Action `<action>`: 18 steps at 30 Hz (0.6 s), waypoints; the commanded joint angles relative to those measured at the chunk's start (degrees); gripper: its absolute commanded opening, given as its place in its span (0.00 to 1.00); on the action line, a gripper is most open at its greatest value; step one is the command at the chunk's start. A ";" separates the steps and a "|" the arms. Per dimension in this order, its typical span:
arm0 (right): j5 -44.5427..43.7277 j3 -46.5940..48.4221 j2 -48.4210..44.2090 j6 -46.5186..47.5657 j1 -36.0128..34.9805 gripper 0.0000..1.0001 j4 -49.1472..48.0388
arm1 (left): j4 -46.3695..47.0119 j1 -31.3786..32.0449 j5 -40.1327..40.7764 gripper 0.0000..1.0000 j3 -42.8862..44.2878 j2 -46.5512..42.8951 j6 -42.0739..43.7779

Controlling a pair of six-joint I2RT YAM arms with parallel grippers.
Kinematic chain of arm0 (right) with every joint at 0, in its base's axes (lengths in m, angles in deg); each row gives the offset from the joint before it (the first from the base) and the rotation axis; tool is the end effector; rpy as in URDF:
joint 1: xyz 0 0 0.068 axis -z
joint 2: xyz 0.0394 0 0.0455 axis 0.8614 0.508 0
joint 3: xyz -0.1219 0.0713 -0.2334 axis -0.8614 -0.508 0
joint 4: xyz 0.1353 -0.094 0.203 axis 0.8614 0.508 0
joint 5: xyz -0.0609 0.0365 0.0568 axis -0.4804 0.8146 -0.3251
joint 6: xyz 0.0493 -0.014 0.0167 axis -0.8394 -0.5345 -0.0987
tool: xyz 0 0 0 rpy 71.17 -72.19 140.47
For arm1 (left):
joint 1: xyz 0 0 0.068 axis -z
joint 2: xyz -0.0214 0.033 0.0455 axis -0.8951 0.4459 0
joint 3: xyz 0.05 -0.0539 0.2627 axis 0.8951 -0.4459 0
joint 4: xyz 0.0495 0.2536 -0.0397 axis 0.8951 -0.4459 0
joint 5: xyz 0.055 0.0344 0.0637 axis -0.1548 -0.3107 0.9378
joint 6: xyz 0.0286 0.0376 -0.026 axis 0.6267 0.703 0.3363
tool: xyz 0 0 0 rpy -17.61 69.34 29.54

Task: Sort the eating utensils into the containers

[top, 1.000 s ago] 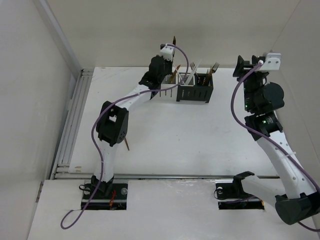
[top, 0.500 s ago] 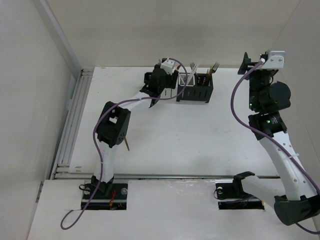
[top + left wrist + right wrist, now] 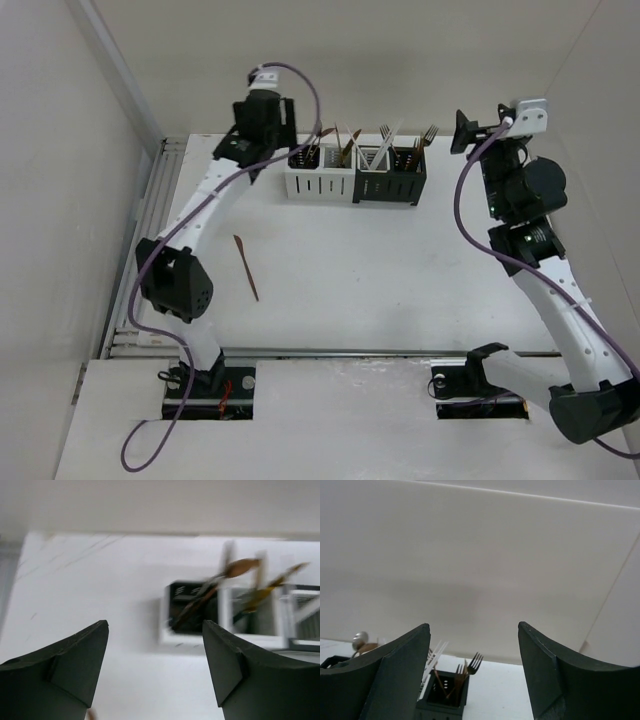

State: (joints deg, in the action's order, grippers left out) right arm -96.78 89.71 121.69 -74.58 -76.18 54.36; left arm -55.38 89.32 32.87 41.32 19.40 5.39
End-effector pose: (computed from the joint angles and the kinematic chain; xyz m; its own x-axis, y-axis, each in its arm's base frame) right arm 0.2139 0.0560 0.4758 0.3783 -0.1201 -0.9179 0.0018 0.9916 -0.1290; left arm 0.3953 -0.1786 0.4016 -0.2184 -0.0110 -0.9758 0.1105 0.9932 -0.0359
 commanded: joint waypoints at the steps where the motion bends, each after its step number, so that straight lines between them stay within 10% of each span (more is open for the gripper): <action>1: 0.83 -1.05 -0.31 -2.01 -2.88 0.76 -0.53 | -28.32 -8.03 1.16 0.72 -2.83 -0.50 -9.55; 12: -0.23 -0.36 -2.15 -2.53 -4.65 0.78 4.56 | -32.49 -12.62 -30.03 0.74 -23.63 -4.34 -6.39; 18: -2.25 -1.41 -4.53 -2.53 -5.18 0.78 5.71 | -31.87 -12.62 -21.04 0.76 -37.56 -8.05 -9.21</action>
State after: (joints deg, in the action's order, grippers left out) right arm -97.24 87.90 119.92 -76.29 -80.83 60.57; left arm -85.74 77.28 9.29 6.48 14.94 -1.93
